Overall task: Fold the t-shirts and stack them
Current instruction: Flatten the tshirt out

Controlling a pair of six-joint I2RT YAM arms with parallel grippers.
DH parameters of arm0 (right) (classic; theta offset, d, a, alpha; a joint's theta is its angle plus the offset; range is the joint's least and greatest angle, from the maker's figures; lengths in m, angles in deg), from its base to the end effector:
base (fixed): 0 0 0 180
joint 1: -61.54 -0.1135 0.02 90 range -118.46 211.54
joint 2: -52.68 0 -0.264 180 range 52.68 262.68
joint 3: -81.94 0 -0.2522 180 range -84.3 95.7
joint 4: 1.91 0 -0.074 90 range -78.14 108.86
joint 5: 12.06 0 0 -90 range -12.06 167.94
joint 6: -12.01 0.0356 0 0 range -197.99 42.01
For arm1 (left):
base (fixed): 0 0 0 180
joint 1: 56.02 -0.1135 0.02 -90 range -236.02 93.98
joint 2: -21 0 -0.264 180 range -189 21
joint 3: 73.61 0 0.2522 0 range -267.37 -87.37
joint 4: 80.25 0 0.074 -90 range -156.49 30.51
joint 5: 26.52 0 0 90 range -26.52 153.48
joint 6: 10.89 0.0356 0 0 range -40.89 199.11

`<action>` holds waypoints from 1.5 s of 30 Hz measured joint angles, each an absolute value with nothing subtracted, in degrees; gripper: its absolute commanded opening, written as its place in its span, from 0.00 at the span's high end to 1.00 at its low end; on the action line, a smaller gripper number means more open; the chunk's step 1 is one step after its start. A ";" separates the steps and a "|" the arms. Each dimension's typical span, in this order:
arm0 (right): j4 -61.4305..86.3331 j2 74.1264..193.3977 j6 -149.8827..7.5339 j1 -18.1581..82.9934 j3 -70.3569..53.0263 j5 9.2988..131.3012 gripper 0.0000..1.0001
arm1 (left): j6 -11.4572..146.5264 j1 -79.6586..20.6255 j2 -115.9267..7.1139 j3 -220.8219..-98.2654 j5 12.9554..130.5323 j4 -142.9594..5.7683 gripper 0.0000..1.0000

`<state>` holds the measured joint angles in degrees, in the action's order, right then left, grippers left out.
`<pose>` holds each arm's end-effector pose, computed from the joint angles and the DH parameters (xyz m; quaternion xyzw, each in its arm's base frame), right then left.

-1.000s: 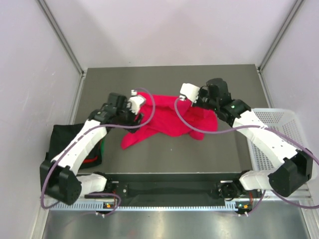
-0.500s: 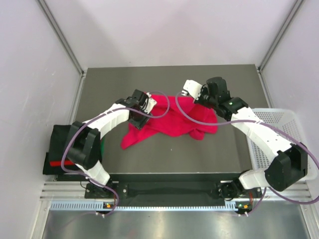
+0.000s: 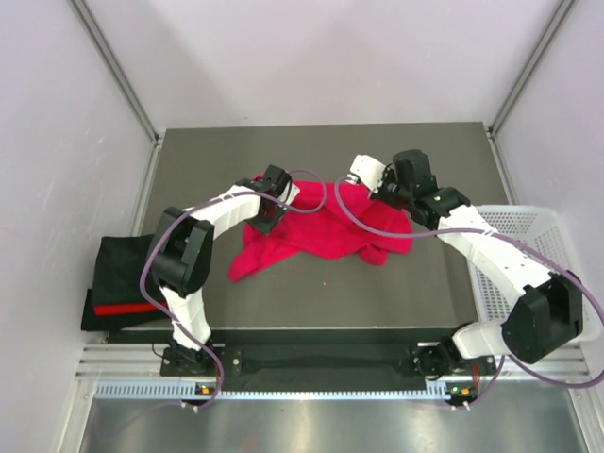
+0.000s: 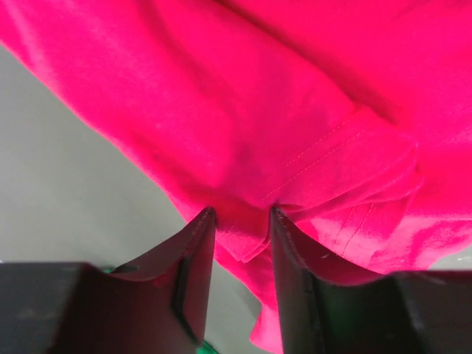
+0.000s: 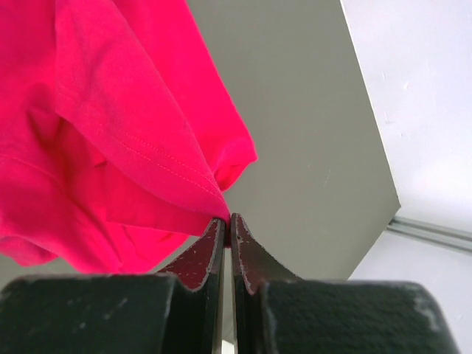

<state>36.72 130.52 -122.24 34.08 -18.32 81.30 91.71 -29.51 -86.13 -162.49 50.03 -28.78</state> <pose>0.2709 0.1384 0.3144 -0.5127 0.7319 -0.0913 0.4395 0.3392 -0.1599 0.1849 0.3078 0.9281 0.0933 0.1875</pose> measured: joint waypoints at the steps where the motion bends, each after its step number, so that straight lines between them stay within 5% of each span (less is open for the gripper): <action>1: 36.74 130.42 -122.19 34.37 -18.32 81.30 1.00 | 91.61 -29.51 -86.46 -162.60 49.96 -28.43 0.68; 5: 36.81 129.34 -121.74 35.48 -18.32 81.30 1.00 | 91.30 -29.51 -86.68 -163.49 49.94 -26.83 1.00; 15: 37.22 125.52 -120.75 38.56 -18.30 81.21 1.00 | 91.96 -29.67 -84.23 -165.13 50.36 -24.08 1.00; 24: 38.99 116.82 -117.85 45.23 -14.04 80.88 1.00 | 94.93 -29.73 -63.49 -177.48 48.96 -22.75 1.00; 32: 43.36 108.43 -114.13 49.16 -9.89 74.87 1.00 | 97.57 -30.32 -52.54 -175.93 48.26 -22.46 1.00; 40: 42.66 110.66 -113.36 50.21 -12.40 73.34 1.00 | 101.88 -30.85 -55.82 -163.12 46.20 -29.06 1.00; 45: 40.52 118.50 -113.82 50.50 -15.66 73.60 1.00 | 104.81 -34.26 -68.34 -160.52 46.05 -36.80 1.00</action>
